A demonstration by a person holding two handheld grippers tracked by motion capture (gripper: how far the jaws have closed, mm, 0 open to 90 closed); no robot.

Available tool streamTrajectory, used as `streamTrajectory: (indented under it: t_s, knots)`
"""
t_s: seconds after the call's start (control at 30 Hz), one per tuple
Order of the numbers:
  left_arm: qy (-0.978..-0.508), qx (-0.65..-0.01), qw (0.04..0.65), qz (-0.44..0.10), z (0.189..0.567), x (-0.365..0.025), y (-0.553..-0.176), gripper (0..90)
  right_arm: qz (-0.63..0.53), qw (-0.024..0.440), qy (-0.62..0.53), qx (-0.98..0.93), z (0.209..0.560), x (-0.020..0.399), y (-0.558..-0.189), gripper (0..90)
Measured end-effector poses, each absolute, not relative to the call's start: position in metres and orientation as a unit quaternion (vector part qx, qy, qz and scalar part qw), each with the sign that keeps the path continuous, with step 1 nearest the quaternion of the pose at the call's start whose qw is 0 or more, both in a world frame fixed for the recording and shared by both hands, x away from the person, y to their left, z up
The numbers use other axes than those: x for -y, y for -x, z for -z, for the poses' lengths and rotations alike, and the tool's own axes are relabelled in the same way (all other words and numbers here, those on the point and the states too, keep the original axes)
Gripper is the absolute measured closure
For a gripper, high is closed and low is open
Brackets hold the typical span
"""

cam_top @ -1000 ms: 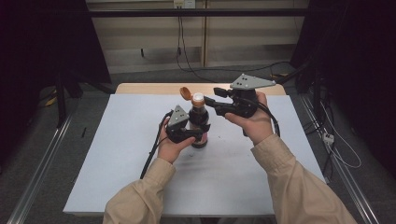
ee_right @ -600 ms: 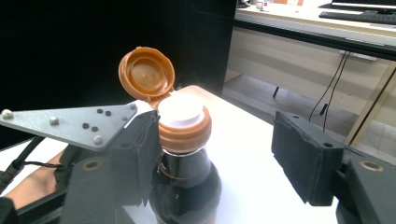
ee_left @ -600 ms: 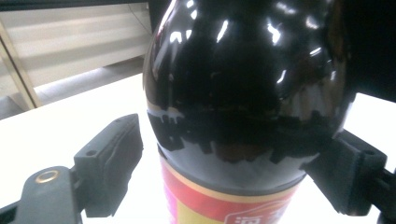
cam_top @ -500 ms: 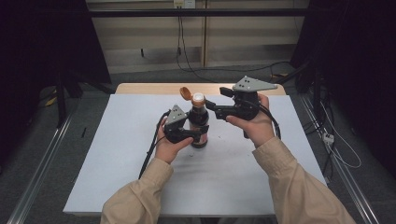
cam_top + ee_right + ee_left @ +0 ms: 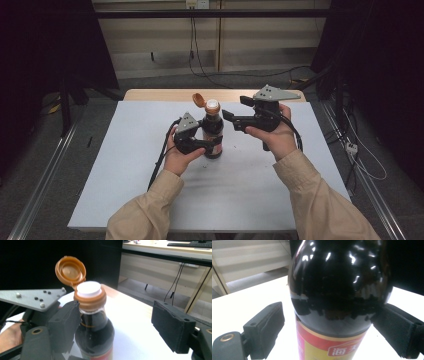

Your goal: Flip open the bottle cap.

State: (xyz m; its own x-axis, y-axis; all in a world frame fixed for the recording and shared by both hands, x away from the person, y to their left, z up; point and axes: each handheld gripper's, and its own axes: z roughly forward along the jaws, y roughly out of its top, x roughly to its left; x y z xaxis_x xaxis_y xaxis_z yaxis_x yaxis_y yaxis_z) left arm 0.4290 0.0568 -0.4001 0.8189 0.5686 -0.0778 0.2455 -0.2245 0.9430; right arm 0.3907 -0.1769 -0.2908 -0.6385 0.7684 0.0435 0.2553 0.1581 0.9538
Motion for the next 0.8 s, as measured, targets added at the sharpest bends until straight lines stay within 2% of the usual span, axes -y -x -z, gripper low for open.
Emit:
streamTrajectory:
  t_s: [0.8]
  knots:
    - [-0.773, -0.254, 0.567, -0.128, 0.394, -0.073, -0.418, 9.0, -0.540, 0.215, -0.371, -0.724, 0.328, 0.193, -0.378, 18.4]
